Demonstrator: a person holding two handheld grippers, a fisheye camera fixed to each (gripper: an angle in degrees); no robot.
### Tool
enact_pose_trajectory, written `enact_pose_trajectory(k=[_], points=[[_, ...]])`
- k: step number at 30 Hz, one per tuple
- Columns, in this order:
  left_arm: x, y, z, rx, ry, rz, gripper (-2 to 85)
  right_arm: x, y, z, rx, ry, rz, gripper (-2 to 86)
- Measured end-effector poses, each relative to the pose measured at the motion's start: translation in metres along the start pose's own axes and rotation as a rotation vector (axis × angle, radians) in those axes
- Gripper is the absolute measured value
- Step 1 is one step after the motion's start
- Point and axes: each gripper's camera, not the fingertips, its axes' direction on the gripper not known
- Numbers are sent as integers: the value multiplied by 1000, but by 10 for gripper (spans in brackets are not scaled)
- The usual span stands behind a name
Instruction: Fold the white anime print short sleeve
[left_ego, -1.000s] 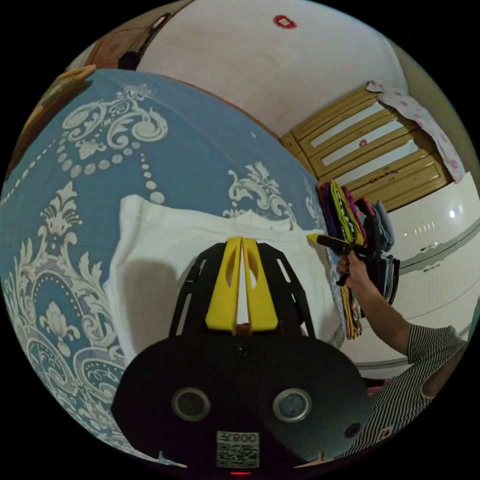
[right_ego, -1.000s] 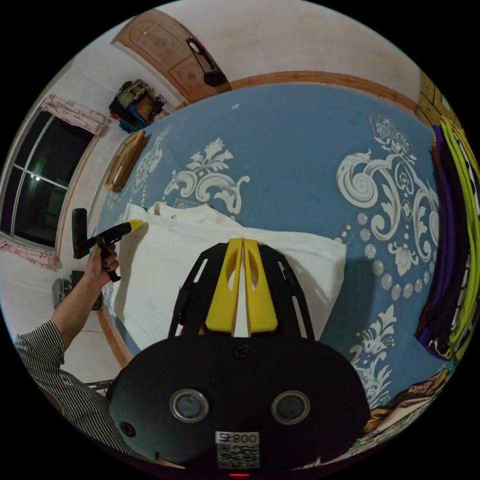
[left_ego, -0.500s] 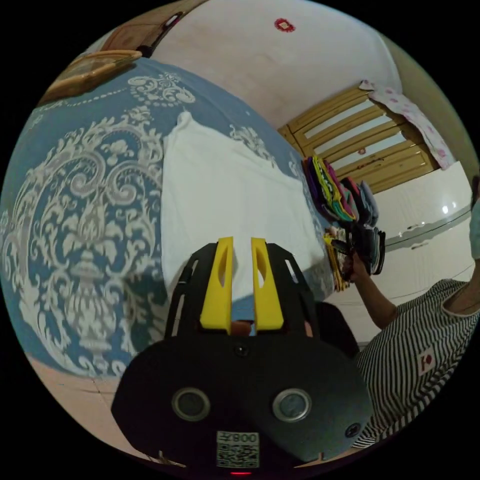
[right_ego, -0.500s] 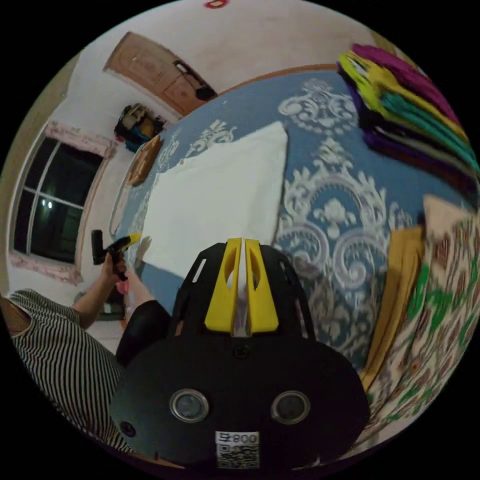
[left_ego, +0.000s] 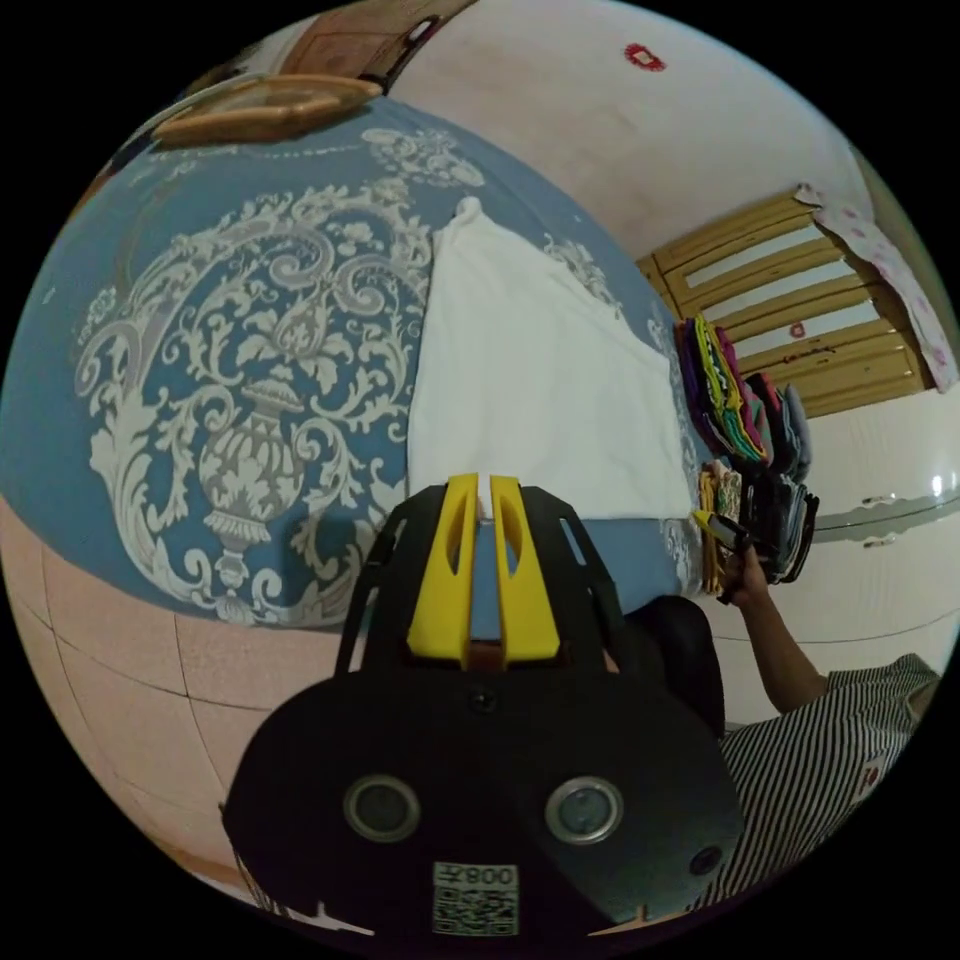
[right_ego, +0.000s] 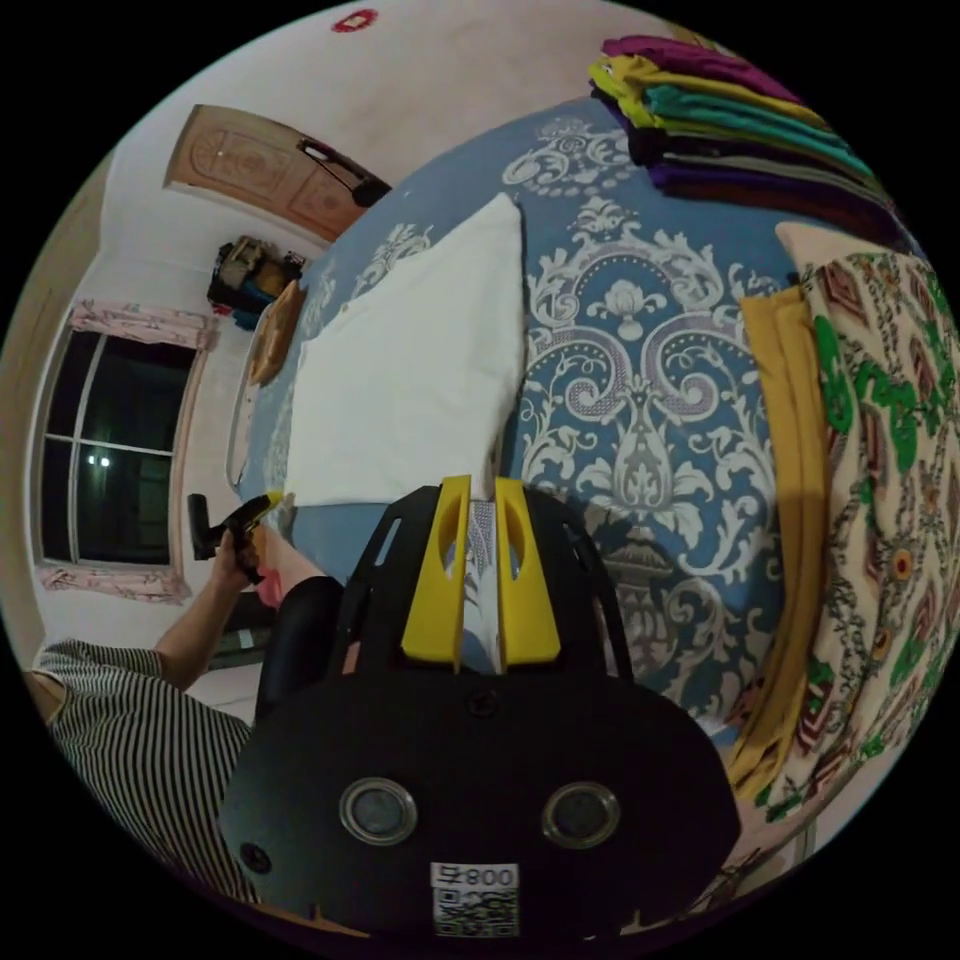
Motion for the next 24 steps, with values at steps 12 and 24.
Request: enact_pose_trajectory(k=[12, 24], points=[[86, 103, 84, -12, 138, 82, 32, 50, 18, -2, -10, -84, 78, 31], [402, 180, 260, -151, 8, 882, 130, 63, 16, -55, 95, -329, -7, 6]])
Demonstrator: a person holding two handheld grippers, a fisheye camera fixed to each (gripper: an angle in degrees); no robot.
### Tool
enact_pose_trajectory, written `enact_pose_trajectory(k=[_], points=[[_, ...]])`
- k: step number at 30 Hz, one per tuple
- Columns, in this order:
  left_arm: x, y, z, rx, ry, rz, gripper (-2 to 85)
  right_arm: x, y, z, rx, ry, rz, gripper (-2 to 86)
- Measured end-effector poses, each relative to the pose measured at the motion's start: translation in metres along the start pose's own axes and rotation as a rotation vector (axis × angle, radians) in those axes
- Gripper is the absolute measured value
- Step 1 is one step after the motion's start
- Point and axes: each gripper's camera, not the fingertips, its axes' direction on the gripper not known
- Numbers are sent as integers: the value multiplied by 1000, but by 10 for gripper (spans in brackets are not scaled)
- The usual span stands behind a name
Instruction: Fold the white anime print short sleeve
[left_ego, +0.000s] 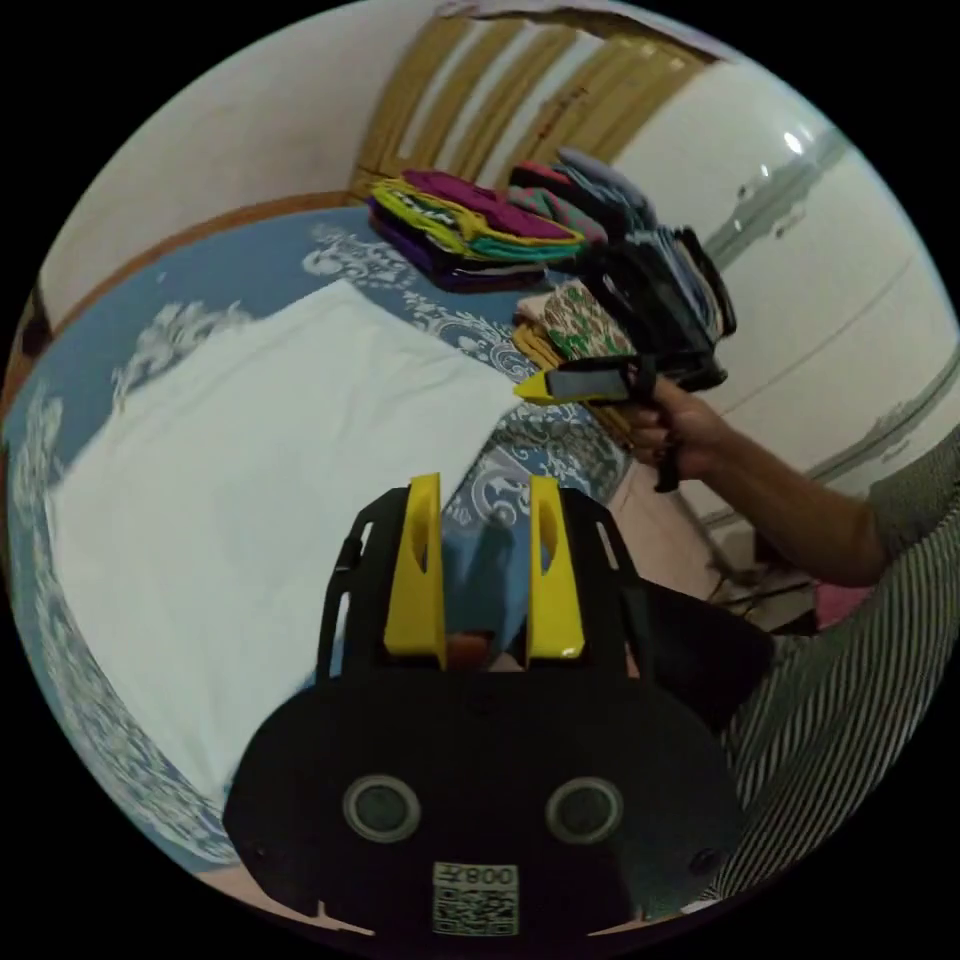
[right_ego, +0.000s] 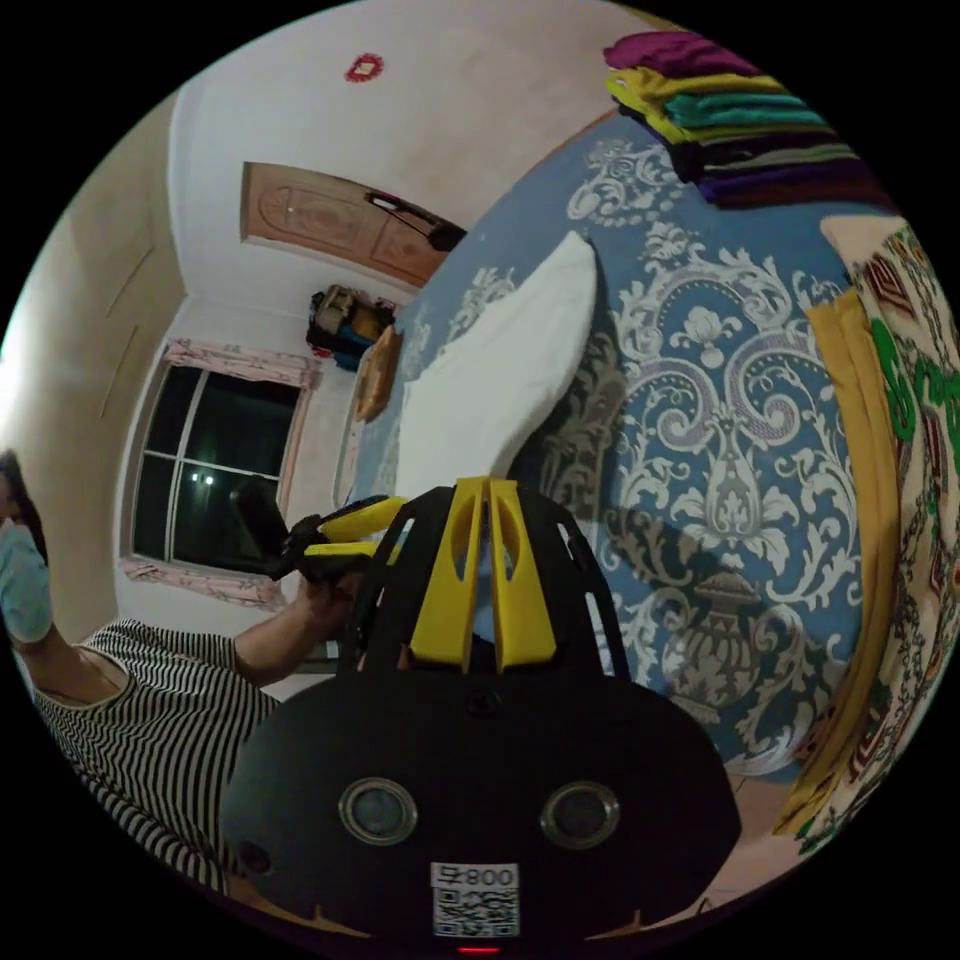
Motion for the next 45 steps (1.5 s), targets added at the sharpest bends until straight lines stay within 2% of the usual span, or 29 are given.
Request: enact_pose_trajectory(k=[4, 6, 9, 12, 14, 18, 26, 33, 35, 45], points=[[57, -41, 54, -89, -280, 119, 110, -12, -18, -4, -17, -27, -62, 5], [74, -53, 79, -108, -415, 108, 42, -15, -26, -2, -48, -35, -86, 6], [79, -57, 89, -72, -344, 41, 19, -13, -38, -2, -73, -9, -111, 8], [73, -53, 86, 5, -248, -88, 11, 2, -52, -13, -11, -6, -96, 14], [66, -50, 85, 50, -169, -166, 8, 29, -69, -23, 60, 9, -12, 30], [64, -46, 89, 108, -82, -253, 5, 65, -106, -20, 83, -82, 91, 61], [86, -49, 105, 114, -54, -257, 5, 103, -199, 21, 70, -170, 221, 83], [103, -51, 111, 103, -46, -227, 5, 112, -246, 54, 46, -163, 273, 90], [107, -50, 110, 99, -50, -221, 4, 109, -258, 57, 95, -185, 269, 91], [106, -41, 77, 113, -10, -225, 5, 88, -308, 116, 0, -51, 243, 97]])
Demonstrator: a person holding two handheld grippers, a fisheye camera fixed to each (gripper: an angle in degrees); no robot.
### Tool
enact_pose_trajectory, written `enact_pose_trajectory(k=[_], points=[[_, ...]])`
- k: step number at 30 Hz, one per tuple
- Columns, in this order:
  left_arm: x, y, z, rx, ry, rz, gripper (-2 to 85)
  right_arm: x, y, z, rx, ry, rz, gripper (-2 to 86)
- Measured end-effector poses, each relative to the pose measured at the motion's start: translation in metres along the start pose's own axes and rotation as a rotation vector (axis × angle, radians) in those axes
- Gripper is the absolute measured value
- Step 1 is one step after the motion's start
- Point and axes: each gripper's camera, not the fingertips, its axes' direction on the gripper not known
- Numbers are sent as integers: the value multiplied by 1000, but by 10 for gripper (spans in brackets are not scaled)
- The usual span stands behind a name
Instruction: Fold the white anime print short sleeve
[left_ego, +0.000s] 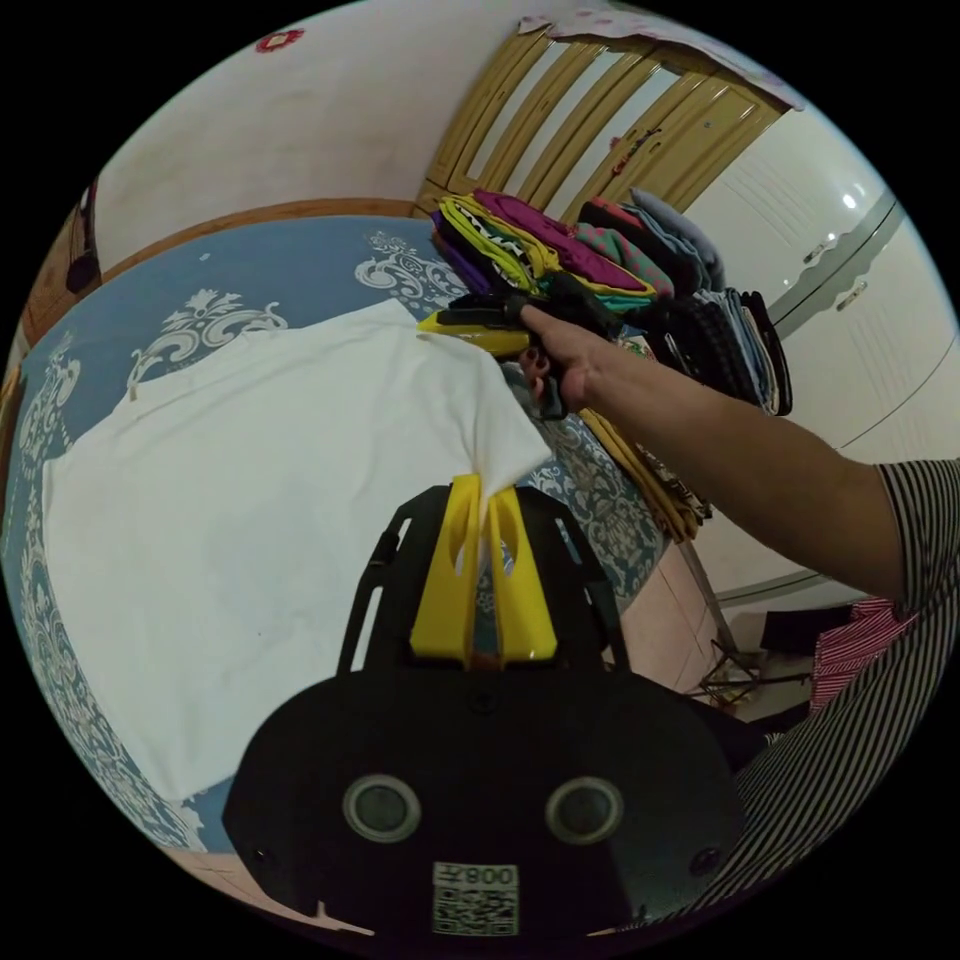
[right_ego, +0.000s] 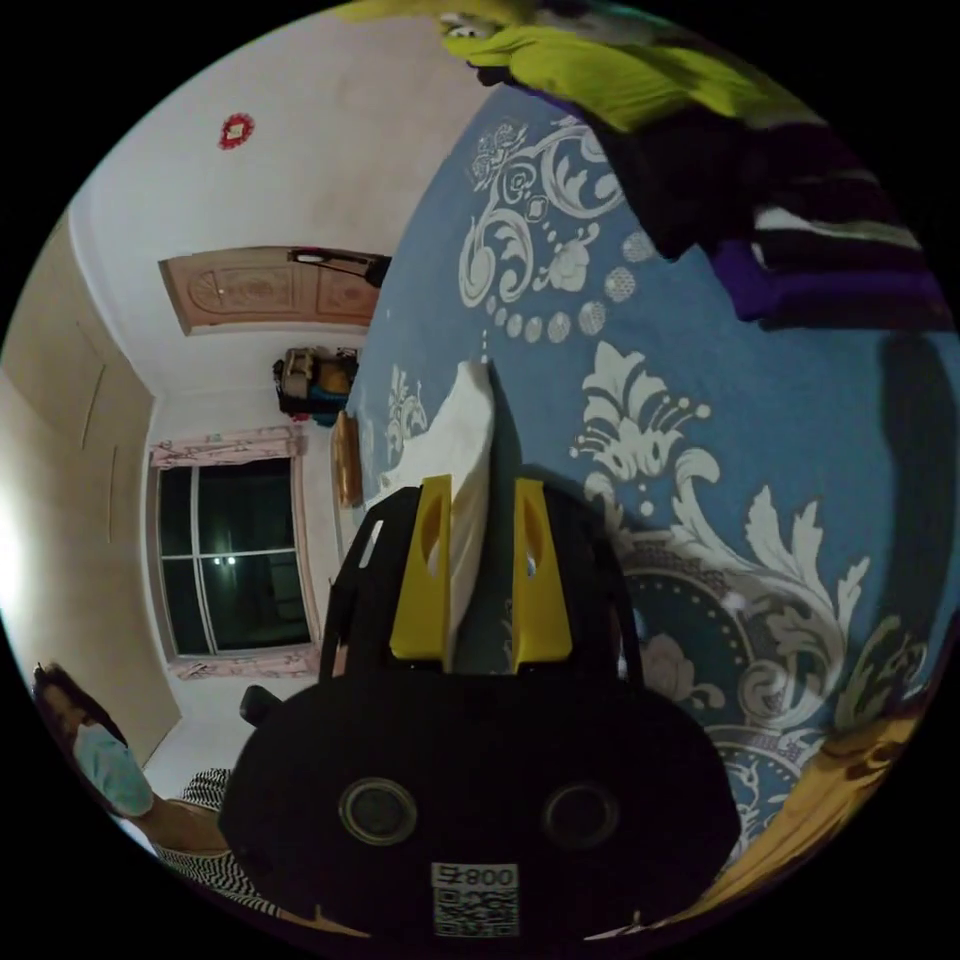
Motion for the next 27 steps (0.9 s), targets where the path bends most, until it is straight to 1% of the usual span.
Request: enact_pose_trajectory(k=[6, 11, 14, 18, 22, 25, 27], points=[[-10, 5, -37, 2, 10, 16, 4, -31, -29, 53, -45, 57, -23, 79], [-27, 12, -75, 8, 32, 6, 4, -60, -43, 103, -92, 146, -56, 33], [-42, 18, -107, 25, 41, 3, 4, -76, -43, 126, -86, 161, -70, 20], [-72, 31, -167, 76, 66, -28, 5, -102, -35, 149, -47, 100, -104, 15], [-107, 54, -233, 144, 84, -90, 5, -149, -18, 184, -11, 24, -173, 13], [-147, 83, -297, 223, 109, -175, 6, -189, -3, 221, -11, -39, -236, 12], [-185, 112, -349, 289, 143, -274, 7, -216, 6, 249, -19, -60, -281, 12]])
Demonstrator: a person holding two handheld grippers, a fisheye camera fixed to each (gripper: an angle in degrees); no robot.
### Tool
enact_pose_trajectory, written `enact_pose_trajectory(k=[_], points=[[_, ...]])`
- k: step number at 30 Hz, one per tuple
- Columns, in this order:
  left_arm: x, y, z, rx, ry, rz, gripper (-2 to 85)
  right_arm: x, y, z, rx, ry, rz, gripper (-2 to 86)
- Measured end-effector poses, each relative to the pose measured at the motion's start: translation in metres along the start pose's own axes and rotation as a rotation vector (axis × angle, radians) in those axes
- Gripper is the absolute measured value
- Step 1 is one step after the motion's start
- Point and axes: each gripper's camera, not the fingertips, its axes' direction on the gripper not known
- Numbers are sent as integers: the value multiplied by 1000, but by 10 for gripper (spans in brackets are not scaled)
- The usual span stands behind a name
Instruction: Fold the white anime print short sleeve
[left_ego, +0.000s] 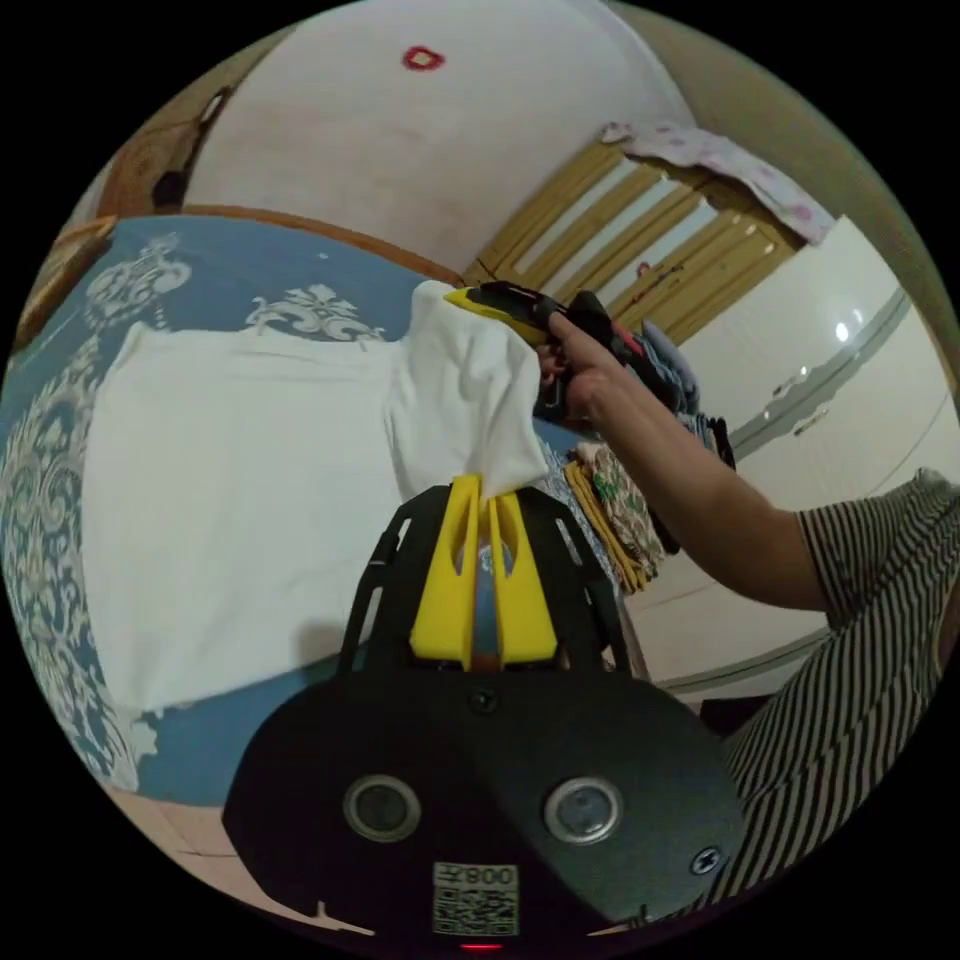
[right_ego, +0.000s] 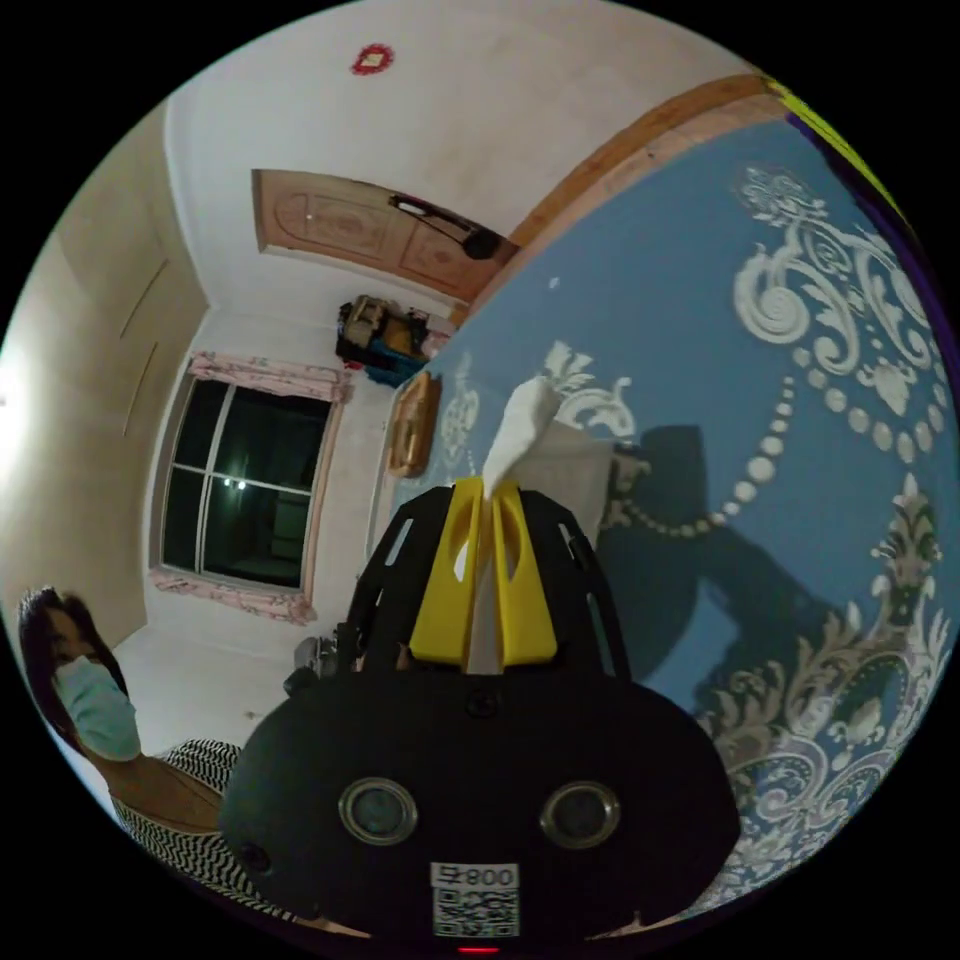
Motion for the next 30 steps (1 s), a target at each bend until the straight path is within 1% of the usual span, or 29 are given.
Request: enact_pose_trajectory(k=[1, 3, 7, 9, 11, 15, 22, 30], points=[[-9, 1, -15, 18, 4, -28, 7, -17, 1, 21, -9, -7, -26, 12], [-45, 9, -75, 88, 10, -130, 8, -43, 3, 57, -26, -23, -61, 12], [-102, 25, -149, 163, 45, -293, 10, -94, 9, 149, -92, -14, -119, 12], [-138, 36, -189, 205, 88, -404, 10, -111, 14, 191, -139, 25, -138, 12], [-161, 43, -217, 234, 106, -465, 10, -130, 20, 244, -197, 65, -146, 11], [-210, 58, -271, 280, 176, -605, 11, -151, 32, 315, -271, 129, -152, 10], [-256, 59, -341, 272, 189, -681, 14, -181, 61, 426, -358, 245, -163, 14], [-283, 61, -418, 292, 202, -740, 20, -202, 104, 519, -444, 260, -137, 34]])
